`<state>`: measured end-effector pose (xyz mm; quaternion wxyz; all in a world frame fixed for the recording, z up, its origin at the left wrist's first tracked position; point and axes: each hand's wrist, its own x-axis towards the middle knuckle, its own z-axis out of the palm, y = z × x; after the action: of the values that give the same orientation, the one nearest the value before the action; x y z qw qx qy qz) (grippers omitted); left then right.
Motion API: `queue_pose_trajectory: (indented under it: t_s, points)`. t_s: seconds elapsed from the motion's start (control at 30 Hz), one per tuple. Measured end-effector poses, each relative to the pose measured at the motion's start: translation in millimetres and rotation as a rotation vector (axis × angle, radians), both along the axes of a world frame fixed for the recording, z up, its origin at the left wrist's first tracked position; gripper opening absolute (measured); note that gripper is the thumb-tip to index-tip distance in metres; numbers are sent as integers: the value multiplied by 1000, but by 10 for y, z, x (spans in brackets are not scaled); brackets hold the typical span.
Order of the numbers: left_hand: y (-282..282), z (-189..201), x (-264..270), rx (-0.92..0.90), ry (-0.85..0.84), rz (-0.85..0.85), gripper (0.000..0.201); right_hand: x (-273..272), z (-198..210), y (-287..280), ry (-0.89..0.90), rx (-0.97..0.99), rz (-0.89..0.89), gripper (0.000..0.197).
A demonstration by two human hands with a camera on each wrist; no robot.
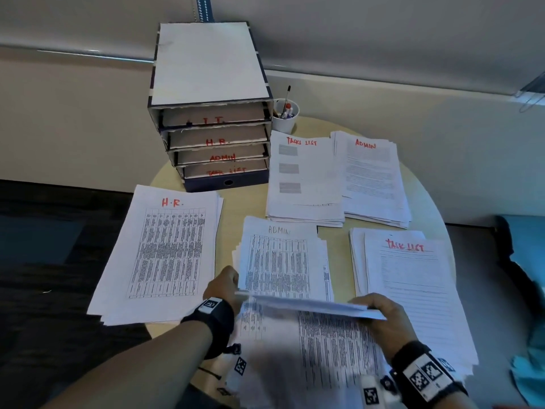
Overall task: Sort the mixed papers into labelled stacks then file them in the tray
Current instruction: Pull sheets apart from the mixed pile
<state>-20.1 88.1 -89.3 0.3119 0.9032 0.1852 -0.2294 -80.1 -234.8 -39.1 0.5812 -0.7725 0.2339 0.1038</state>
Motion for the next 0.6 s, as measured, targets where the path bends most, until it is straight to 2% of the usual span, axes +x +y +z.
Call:
queue_pose_trajectory:
  t_s: [0.1,0.17,0.2,0.3,0.43,0.5,0.53,0.6]
  points:
    - [100,11,-42,-112,-72,30,37,16,6,-24,21,59,-20,31]
    - [154,53,-81,-64,-123,8,31,8,-32,-29,7,-3,17,35]
    - [179,71,-95,-43,-148,-2,29,4,-40,-30,1,-28,35,32]
    - [254,118,-112,-41,-220,-21,23,-9,0,19,42,80,49,17]
    - [324,95,-168,-175,-247,36,19,14,58,104,40,159,69,16]
    - [342,97,-192,-287,-216,78,20,51,70,126,54,227,20,4]
    - [335,89,-205,-338,-197,65,22,66,46,120,90,307,-27,13]
    - [315,85,-222,-365,-164,1,8,91,13,111,194,444,-82,40]
